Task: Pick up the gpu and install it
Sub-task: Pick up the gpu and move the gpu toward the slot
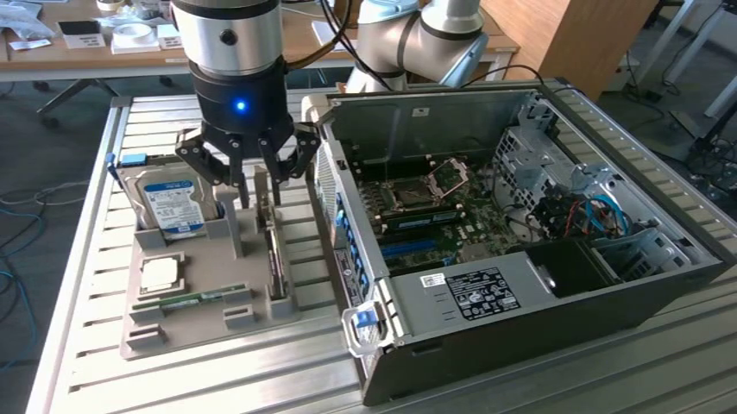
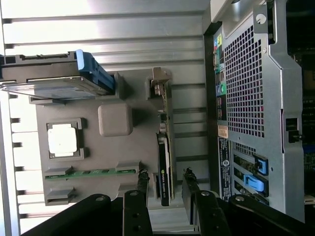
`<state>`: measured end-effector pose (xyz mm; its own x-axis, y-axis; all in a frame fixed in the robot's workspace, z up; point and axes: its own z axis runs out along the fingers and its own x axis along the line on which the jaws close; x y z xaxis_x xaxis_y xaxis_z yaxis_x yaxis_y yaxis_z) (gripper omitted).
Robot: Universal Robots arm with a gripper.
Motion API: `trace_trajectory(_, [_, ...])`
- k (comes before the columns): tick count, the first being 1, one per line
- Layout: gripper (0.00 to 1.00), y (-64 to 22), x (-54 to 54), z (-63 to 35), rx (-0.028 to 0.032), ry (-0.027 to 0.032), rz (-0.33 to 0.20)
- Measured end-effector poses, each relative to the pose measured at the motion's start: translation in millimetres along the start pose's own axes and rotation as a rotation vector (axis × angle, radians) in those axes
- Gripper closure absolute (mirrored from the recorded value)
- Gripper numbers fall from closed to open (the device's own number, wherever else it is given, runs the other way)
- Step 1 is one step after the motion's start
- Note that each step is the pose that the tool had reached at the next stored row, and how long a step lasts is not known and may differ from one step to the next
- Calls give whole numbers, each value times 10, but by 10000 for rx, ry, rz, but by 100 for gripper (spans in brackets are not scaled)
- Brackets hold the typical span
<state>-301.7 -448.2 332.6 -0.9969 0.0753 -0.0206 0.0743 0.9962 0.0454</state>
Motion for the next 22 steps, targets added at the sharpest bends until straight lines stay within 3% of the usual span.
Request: trace_trajectory(22, [59,-2,0,44,-3,-2,0])
